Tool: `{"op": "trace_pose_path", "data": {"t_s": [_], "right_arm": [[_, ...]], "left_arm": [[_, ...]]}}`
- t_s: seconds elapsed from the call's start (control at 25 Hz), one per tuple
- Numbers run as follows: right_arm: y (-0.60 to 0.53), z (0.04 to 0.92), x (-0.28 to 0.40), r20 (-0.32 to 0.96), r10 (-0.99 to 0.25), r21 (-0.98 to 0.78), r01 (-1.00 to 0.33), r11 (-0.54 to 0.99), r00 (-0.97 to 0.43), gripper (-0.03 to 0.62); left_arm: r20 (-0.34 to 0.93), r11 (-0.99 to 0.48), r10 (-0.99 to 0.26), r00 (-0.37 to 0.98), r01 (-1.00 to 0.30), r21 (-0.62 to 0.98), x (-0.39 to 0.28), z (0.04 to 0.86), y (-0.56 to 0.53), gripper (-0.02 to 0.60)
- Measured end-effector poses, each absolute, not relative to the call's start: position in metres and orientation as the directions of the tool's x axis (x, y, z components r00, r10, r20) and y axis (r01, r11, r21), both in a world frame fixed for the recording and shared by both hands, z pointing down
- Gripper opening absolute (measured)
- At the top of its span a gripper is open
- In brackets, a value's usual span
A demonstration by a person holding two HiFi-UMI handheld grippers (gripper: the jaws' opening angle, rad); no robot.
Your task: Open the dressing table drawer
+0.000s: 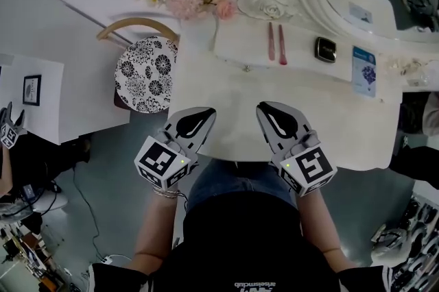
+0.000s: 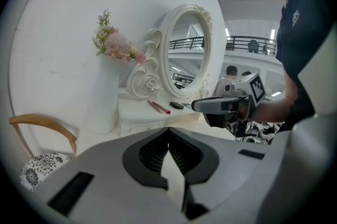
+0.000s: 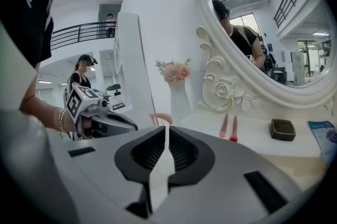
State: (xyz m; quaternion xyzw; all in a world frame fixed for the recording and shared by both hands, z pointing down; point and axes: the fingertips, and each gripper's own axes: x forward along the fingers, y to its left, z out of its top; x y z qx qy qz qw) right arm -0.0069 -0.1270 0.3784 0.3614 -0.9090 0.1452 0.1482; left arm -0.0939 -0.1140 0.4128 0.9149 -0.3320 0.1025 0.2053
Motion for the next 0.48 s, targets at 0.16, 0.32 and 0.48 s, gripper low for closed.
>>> {"op": "trace_pose_path", "data": {"t_s": [0.16,0.32,0.48], "right_arm": [[-0.131,0.382,-0.005,0.377,-0.623,-0.144,-0.708,0.692,-0.685,0.021],[-0.132,0.391,-0.005,0.385,-0.606,-0.156,-0.696,0.701,-0.696,0.021],[-0.135,0.398,-0.006,0.398,-0.601,-0.156,-0.696,0.701,-0.693,0.021]], "left_arm": [[0.334,-0.681,-0.571,0.750,-0.660,0.317,-0.098,0.419,-0.115,0.015],[0.308,-0.664,-0.575,0.758,-0.652,0.367,-0.098,0.422,-0.118,0.015],[0.303,-0.668,-0.574,0.761,-0.649,0.364,-0.098,0.424,-0.122,0.015]]}}
